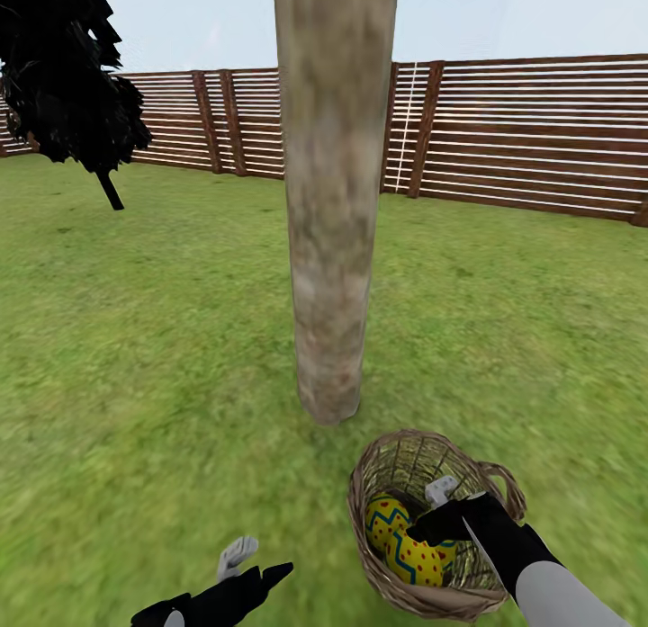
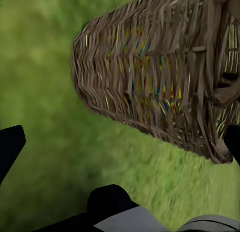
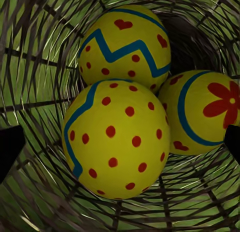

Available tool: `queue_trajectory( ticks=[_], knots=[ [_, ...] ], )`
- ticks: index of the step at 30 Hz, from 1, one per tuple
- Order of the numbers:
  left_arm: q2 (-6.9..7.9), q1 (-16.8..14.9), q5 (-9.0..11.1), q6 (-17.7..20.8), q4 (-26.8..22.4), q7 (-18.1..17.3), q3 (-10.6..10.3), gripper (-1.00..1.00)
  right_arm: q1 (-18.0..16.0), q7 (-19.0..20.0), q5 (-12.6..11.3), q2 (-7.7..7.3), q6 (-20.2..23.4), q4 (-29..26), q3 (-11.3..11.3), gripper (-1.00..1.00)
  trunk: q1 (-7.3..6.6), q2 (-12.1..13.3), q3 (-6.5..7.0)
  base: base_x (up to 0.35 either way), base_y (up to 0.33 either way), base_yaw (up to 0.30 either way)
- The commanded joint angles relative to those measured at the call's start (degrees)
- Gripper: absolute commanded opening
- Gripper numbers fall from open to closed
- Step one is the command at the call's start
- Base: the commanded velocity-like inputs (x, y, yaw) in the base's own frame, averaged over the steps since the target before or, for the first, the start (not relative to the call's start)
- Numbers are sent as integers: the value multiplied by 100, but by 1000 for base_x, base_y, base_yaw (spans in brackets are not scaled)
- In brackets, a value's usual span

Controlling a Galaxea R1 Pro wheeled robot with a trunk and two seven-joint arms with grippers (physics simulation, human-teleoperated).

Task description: Take the three Easter eggs out of the wicker basket on the lawn in the garden, then place them on the lawn next to a single tree (choose any tree) so that all three eggs are next to the same tree and none are left in the basket.

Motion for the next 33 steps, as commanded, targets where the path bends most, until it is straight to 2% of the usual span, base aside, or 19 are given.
queue_trajectory(
  ticks=[1, 31, 33],
  knots=[
    [-1, -2, 43, 42, -3, 6, 3, 100, -2, 34, 43, -2, 20, -12, 5, 100, 22, -44, -23, 2, 0, 0],
    [-1, -2, 42, 42, -3, 17, 9, 100, 1, 34, 43, -2, 20, 13, 15, 100, 681, -1247, -562, 0, 0, 0],
    [-1, -2, 40, 42, -3, 20, 9, 100, 0, 34, 43, -2, 18, 50, 19, 100, 681, -1247, -562, 0, 0, 0]
  ],
)
